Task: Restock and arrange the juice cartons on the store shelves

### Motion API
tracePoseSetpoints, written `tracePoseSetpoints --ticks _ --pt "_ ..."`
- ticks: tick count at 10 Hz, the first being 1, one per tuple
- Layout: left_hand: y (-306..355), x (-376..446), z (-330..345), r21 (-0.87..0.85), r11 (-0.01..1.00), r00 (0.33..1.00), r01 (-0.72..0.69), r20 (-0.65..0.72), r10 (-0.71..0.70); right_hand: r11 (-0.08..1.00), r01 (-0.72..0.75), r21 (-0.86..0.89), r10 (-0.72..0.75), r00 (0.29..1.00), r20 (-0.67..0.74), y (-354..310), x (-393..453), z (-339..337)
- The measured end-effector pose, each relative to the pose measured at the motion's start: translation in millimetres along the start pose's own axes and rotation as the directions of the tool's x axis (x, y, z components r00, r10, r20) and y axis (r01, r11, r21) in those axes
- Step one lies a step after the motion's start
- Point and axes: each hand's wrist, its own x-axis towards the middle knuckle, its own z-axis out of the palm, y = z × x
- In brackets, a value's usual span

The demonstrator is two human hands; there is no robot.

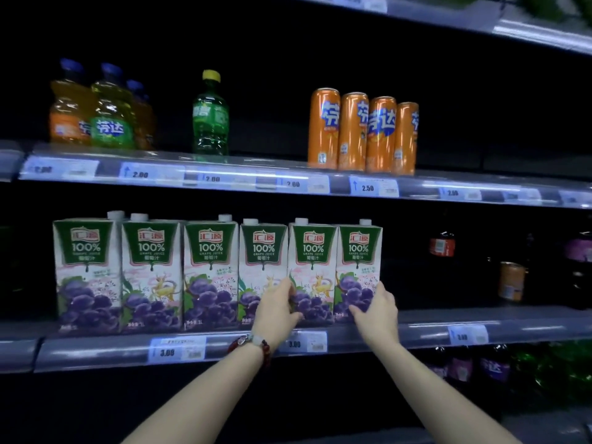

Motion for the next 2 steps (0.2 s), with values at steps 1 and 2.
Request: tracePoseSetpoints --ticks 1,2 --pt "-5 -8 -9 -0.030 0.999 0.999 0.032 0.040 -0.030 0.998 0.016 -0.054 -0.014 0.999 0.029 3 -8 -7" --pt "-13 -19 -31 0.021 0.998 0.998 0.055 0.012 -0.056 0.993 0.047 -0.104 -0.037 0.995 0.098 2 -23 -12"
